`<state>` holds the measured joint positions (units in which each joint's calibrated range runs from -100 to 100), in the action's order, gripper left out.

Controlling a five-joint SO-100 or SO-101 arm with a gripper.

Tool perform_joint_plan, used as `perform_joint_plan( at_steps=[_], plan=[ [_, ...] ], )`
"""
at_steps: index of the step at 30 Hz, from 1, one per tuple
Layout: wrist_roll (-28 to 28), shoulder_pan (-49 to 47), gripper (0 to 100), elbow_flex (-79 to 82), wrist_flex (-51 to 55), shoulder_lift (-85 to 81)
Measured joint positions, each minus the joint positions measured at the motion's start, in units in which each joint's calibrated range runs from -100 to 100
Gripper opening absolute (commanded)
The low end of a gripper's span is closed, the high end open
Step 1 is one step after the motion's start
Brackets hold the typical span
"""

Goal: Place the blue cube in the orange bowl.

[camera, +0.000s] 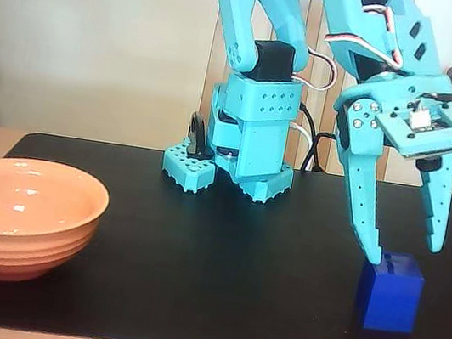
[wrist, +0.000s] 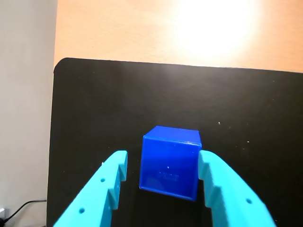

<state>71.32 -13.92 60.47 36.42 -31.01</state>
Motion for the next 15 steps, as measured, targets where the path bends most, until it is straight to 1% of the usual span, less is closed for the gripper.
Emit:
perform_joint_plan(
  at_steps=[10, 11, 12, 13, 15],
  plan=[
    [0.0, 0.0, 17, 0.45, 0.0, 0.0],
    [0.0, 0.0, 18, 0.81, 0.0, 0.0],
    [0.0, 0.0, 22, 1.08, 0.0, 0.0],
    [0.0, 0.0, 24, 1.08, 0.0, 0.0],
    [0.0, 0.0, 26, 1.44, 0.0, -0.08]
  ],
)
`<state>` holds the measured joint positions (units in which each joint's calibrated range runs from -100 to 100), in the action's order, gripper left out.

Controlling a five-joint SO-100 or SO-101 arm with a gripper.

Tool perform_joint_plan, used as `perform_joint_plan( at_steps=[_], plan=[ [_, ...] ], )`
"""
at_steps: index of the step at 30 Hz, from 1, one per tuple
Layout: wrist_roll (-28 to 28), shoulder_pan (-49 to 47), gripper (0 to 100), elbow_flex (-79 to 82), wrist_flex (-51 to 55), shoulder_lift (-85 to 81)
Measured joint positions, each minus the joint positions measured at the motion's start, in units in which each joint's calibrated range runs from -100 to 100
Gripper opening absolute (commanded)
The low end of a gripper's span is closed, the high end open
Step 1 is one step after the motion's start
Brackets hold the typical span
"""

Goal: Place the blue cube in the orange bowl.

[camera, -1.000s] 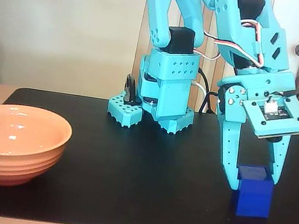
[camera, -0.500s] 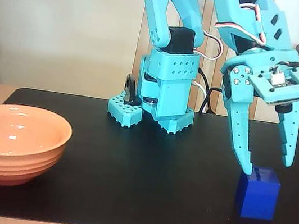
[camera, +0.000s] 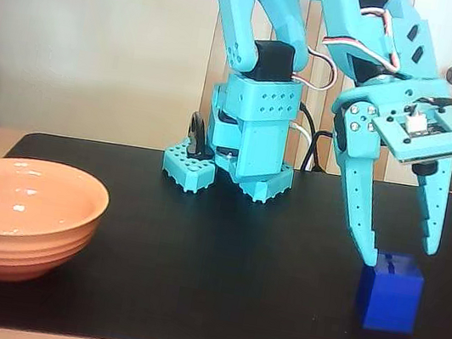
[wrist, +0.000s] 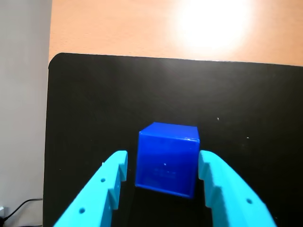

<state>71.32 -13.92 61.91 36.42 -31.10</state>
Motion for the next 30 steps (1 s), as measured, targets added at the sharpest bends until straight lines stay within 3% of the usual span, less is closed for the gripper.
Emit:
perform_joint_plan(
  at_steps=[30],
  plan=[
    [0.0, 0.0, 24, 0.18, -3.52, 8.58]
  ],
)
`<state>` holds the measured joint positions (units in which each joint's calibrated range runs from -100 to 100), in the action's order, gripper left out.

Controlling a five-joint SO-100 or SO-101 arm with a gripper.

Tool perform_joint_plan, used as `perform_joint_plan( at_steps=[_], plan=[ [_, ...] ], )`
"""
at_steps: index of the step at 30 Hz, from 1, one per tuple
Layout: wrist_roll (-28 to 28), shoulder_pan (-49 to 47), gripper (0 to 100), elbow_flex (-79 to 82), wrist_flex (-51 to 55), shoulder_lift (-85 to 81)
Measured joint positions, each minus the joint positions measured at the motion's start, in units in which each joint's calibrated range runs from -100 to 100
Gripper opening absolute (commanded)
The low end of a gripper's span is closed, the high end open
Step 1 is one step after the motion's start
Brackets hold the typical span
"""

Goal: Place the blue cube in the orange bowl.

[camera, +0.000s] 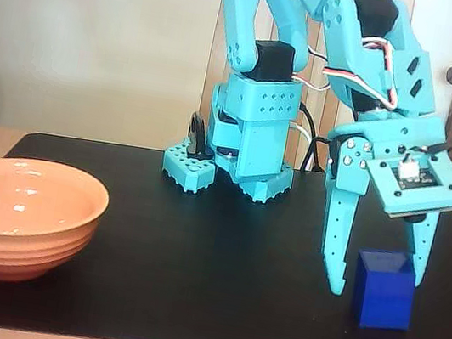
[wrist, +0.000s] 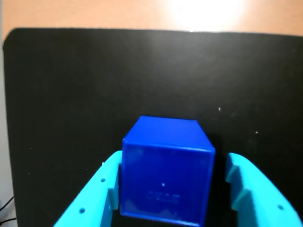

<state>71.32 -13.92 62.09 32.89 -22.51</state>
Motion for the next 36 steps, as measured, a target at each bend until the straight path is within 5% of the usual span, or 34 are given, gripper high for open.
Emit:
perform_joint_plan(
  at_steps=[36],
  plan=[
    [0.0, 0.0, 11, 0.0, 0.0, 0.0]
  ],
)
